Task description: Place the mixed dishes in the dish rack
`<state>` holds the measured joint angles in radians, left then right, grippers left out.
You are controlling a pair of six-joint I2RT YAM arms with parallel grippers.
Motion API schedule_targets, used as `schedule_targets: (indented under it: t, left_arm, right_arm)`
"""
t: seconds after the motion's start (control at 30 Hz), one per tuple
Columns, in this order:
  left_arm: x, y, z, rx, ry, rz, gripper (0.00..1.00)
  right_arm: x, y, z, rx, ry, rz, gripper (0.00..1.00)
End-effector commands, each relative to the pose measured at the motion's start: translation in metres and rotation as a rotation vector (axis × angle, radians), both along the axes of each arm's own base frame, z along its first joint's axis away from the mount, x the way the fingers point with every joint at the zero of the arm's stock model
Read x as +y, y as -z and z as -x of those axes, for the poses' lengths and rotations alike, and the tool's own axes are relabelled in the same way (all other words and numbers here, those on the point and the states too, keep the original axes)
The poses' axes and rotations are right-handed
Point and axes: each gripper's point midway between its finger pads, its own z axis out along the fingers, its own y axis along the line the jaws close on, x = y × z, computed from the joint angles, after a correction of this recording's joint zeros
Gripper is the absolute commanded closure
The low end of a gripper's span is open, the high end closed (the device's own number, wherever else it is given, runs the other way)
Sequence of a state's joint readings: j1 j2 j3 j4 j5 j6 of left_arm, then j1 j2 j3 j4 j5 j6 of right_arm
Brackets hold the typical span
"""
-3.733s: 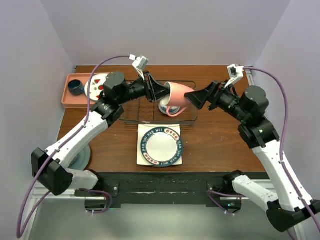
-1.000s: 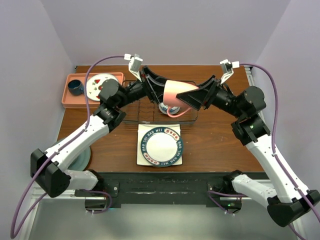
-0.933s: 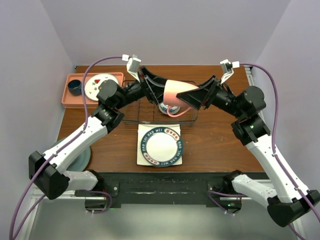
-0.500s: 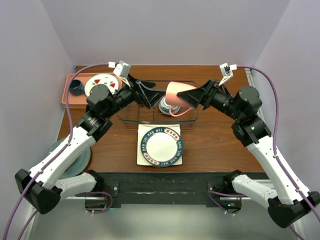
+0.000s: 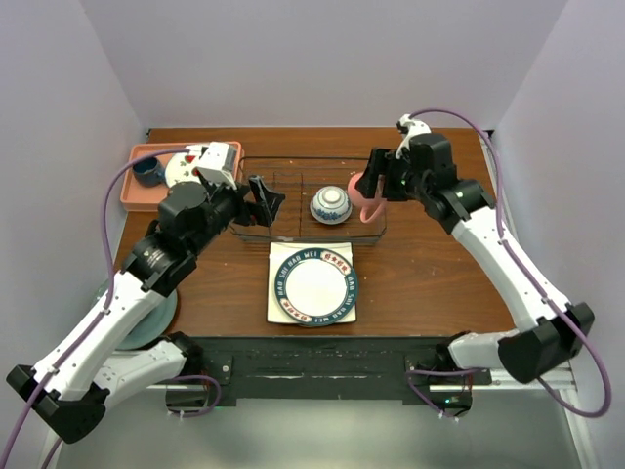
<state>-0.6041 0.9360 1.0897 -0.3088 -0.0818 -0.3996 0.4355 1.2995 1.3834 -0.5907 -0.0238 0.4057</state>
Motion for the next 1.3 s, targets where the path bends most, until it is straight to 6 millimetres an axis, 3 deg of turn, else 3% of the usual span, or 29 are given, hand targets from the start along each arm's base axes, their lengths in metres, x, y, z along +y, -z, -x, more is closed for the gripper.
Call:
schedule_targets:
  t: [0.0, 0.03, 0.13, 0.33, 0.7, 1.03, 1.27]
  left_arm:
    - [0.019, 0.031, -0.003, 0.076, -0.088, -0.099, 0.05]
    - [0.019, 0.036, -0.003, 0.088, -0.088, -0.106, 0.05]
    - [0.02, 0.047, -0.001, 0.106, -0.084, -0.117, 0.05]
    - [0.02, 0.058, -0.001, 0.129, -0.084, -0.136, 0.05]
    - [0.023, 0.075, 0.001, 0.165, -0.099, -0.149, 0.04]
    - [0.028, 0.089, 0.005, 0.192, -0.111, -0.166, 0.03]
    - [0.028, 0.092, 0.004, 0.192, -0.11, -0.176, 0.03]
  right_arm:
    - [-0.01, -0.032, -0.018, -0.113, 0.001, 0.114, 1.0]
    - [-0.008, -0.02, -0.025, -0.083, 0.003, 0.137, 1.0]
    - [-0.004, -0.009, -0.03, -0.062, -0.012, 0.162, 1.0]
    - [0.013, 0.022, -0.027, -0.006, -0.035, 0.221, 1.0]
    - [0.011, 0.077, -0.034, 0.113, 0.004, 0.351, 1.0]
    - [0.007, 0.098, -0.034, 0.174, 0.001, 0.419, 1.0]
    - [0.005, 0.109, -0.048, 0.178, 0.032, 0.461, 1.0]
